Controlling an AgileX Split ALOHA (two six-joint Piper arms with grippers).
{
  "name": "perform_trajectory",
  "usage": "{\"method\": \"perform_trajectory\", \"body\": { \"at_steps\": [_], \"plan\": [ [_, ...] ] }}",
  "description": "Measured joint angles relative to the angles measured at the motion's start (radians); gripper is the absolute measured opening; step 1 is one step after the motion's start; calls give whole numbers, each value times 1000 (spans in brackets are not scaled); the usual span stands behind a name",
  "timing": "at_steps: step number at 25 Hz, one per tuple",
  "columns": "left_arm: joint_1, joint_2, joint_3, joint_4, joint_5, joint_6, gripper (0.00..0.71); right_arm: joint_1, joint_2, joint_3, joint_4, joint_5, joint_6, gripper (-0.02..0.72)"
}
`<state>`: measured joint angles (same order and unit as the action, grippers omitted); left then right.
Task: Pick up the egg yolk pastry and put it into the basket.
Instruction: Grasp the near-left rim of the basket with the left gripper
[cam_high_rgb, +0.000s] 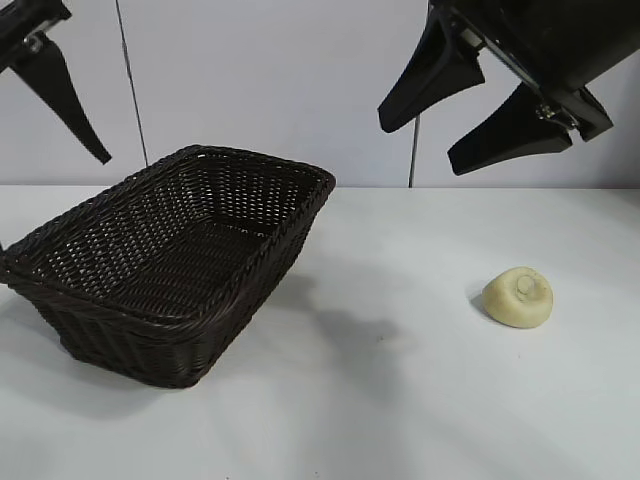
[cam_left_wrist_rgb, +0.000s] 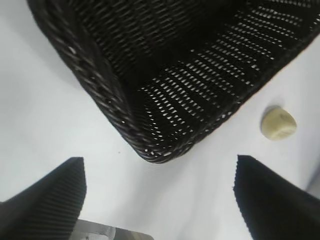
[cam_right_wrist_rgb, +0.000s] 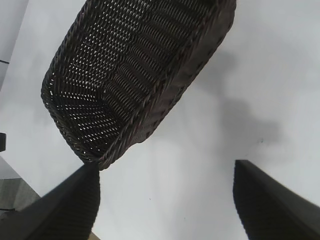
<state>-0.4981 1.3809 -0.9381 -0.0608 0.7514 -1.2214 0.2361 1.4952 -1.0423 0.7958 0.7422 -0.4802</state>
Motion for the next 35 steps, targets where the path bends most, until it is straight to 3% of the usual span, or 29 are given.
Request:
{"method": "perform_trajectory", "body": {
  "at_steps": [5, 15, 25, 35],
  "plan": [
    [-38, 47, 0, 157, -7, -202, 587, 0, 0, 0, 0, 0, 0, 537],
    [-38, 214, 0, 196, -97, -245, 587, 0, 0, 0, -1, 1, 0, 537],
    [50, 334, -1, 199, -170, -245, 587, 0, 0, 0, -15, 1, 5, 537],
    [52, 373, -1, 166, -200, -245, 587, 0, 0, 0, -18, 0, 5, 537]
  ]
}}
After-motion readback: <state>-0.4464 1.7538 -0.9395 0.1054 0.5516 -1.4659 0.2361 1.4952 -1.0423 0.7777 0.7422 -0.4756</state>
